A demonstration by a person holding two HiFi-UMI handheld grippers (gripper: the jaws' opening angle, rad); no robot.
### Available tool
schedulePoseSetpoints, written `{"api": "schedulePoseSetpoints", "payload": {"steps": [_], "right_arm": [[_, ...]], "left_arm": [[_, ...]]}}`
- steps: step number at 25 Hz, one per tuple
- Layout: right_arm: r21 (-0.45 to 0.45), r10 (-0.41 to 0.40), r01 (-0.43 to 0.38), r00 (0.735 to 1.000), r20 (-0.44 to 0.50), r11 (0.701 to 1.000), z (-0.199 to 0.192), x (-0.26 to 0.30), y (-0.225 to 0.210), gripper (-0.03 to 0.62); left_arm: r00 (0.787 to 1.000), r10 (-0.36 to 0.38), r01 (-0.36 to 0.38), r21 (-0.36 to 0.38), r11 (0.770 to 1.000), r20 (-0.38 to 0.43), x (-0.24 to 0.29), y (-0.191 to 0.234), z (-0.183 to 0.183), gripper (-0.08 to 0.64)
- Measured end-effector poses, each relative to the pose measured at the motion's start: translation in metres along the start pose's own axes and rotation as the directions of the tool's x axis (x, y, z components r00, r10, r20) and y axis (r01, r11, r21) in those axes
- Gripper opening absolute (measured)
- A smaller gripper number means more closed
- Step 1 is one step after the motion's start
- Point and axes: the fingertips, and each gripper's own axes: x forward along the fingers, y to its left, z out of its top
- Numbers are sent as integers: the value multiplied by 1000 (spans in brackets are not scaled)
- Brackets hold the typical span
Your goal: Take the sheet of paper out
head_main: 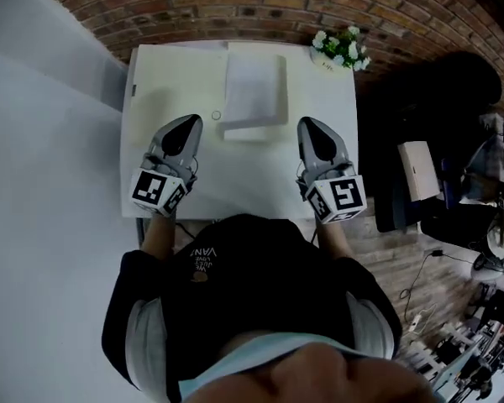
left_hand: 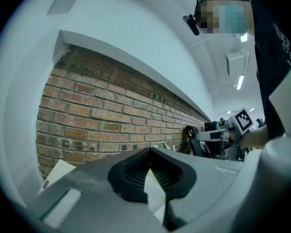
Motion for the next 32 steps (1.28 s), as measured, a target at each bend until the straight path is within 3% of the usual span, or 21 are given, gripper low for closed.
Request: {"api": "schedulePoseSetpoints", "payload": {"steps": [22,32], "right_arm": [[38,49,-47,997,-60,998,-31,55,-67,0],[65,45,-40,996,-80,997,-48,78,-87,0]], "left_arm": [[989,90,-94,-32,995,-121,82,45,-43,2],[966,104,-141,-147,979,-236,116,72,-81,2]]}}
